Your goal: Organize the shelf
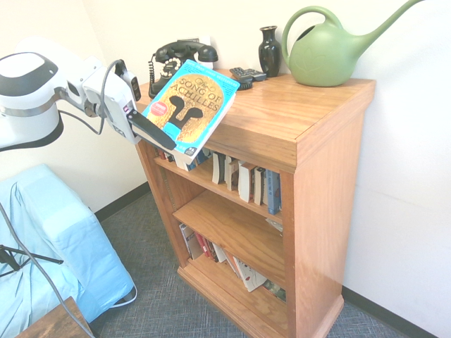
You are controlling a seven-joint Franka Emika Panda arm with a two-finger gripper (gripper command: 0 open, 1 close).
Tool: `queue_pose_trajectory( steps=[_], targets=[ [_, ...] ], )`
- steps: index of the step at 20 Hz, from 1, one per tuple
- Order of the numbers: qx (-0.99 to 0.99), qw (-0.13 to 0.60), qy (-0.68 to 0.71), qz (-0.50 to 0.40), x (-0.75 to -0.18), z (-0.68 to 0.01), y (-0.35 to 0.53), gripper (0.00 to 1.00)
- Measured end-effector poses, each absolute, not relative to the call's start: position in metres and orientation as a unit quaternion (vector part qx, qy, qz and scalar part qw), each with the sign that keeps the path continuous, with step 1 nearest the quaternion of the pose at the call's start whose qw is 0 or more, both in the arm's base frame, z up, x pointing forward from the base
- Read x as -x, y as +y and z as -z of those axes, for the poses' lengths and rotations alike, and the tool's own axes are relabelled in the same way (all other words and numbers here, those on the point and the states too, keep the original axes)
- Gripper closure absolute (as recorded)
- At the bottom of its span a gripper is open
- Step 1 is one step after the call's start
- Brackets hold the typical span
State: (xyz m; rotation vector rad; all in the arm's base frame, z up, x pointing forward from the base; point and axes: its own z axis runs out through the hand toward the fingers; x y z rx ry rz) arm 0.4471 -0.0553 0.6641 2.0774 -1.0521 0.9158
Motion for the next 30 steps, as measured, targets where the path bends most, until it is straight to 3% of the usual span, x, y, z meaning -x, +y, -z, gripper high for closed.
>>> queue_pose_trajectory(
  steps=[13, 30],
  targets=[
    [-0.818, 0.231, -0.370, -0.375, -0.361, -0.602, -0.013, 1.00],
    [-0.867, 0.148, -0.303, -0.368, -0.355, -0.489, 0.064, 1.00]
  ],
)
